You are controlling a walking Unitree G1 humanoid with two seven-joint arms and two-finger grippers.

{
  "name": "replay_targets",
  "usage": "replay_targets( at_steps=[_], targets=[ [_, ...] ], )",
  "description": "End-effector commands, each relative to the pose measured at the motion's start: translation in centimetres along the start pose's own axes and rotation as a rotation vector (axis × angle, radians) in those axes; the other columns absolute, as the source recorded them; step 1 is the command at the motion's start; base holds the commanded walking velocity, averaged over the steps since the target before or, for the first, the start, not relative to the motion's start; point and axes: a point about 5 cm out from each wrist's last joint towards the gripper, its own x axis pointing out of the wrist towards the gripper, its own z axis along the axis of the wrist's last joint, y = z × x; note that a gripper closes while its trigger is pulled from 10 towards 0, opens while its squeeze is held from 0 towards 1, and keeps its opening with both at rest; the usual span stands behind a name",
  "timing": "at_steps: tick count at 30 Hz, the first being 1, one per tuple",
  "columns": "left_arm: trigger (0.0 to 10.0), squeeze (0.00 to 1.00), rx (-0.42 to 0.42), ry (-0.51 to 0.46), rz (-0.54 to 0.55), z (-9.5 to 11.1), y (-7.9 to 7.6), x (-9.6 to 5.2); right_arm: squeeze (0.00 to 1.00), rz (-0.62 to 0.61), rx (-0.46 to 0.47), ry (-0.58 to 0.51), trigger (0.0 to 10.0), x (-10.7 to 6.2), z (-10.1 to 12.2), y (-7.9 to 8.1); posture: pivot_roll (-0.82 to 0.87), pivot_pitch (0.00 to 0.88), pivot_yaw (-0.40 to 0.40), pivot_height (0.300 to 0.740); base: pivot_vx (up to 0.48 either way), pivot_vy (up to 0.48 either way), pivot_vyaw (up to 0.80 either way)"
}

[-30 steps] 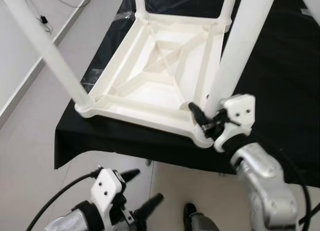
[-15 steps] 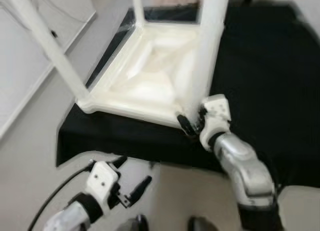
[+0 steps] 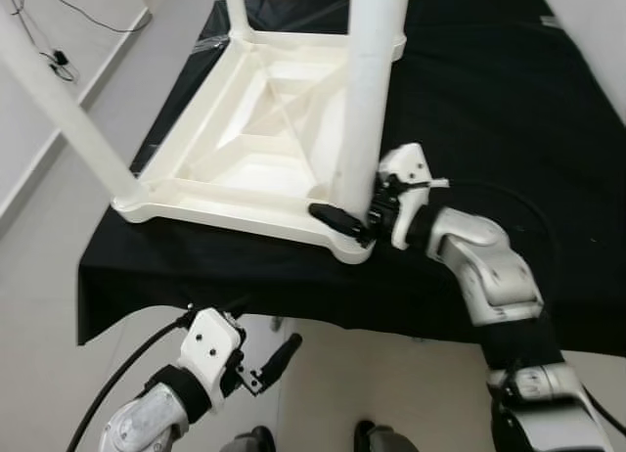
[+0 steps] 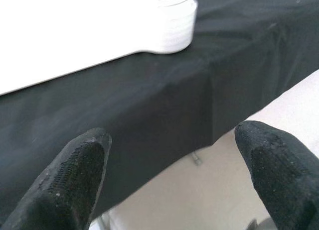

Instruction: Building children table

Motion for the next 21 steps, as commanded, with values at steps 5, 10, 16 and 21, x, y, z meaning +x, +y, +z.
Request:
replay_targets(
  at_steps=[5,10,16,21],
  targets=[
    [10.0,0.00,-0.011,0.023,0.002,-0.7,-0.6,-0.3,0.00,0.119,-0.003,-0.038,0.0,1.2,1.1,0.0,0.06,0.219,0.002,0.740,0.000,0.000,0.00],
    [10.0,0.00,-0.016,0.011,-0.004,-0.5,-0.8,-0.3,0.00,0.190,-0.010,-0.028,0.0,0.8,1.0,-1.0,0.06,0.232,-0.003,0.740,0.000,0.000,0.00],
    [10.0,0.00,-0.023,0.002,-0.006,-0.3,-1.0,-0.3,0.00,0.116,-0.023,0.025,0.0,-0.1,0.1,-1.6,0.04,0.248,-0.008,0.740,0.000,0.000,0.00],
    [10.0,0.00,-0.034,-0.005,-0.012,-0.1,-1.2,-0.5,0.00,-0.179,0.070,0.133,0.0,-1.9,-3.5,-0.4,0.02,0.278,-0.021,0.740,0.000,0.000,0.00]
  ],
)
